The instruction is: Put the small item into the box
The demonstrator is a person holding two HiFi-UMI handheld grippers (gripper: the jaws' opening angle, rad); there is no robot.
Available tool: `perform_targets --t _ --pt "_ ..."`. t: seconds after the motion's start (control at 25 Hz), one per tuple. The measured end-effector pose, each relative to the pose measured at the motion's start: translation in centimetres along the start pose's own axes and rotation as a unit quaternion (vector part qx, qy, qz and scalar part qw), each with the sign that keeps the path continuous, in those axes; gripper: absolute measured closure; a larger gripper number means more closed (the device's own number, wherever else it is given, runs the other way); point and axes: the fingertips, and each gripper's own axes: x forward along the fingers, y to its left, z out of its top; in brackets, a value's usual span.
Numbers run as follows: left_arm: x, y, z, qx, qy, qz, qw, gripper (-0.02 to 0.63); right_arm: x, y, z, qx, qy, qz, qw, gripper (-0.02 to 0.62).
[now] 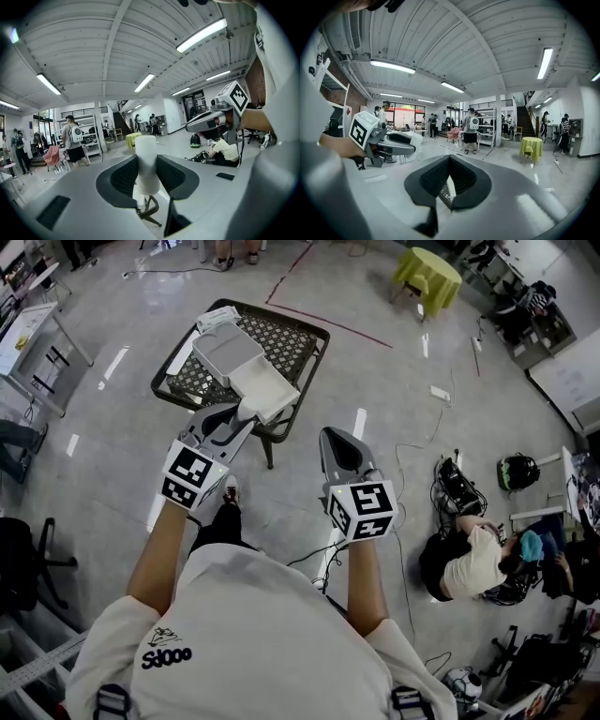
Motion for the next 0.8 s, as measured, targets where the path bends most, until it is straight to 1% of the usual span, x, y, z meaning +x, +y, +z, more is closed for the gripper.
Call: perform_targets --t 0.16,0.32,0.48,0.68,0.8 --pt "1.9 1.6 -0.5 -0.01 -0.001 -0.007 0.9999 0.482 1.8 -1.1 -0.4 0.006 0.012 -0.007 1.0 0.584" --pt "4.4 3.9 -0.8 -0.011 -0.003 -0.017 0.9998 0.482 4.3 -2.9 -0.7 0.015 0.022 -0.02 0.999 0.584" --pt "7.2 6.5 -1.4 -0.021 -0.002 -0.026 0.9994 0.482 7.5 -4.4 -0.5 0.016 0.029 -0.028 0.999 0.584" --pt "10.7 10.3 -1.3 -0.032 -0.012 -0.038 0.9987 0.482 11.7 -6.4 0.2 0.024 0.037 -0.041 0.998 0.584" --pt "12.5 12.1 -1.8 -0.035 -0.002 -0.048 0.9982 0.482 13.9 -7.2 0.2 0.033 0.047 -0.045 0.997 0.584"
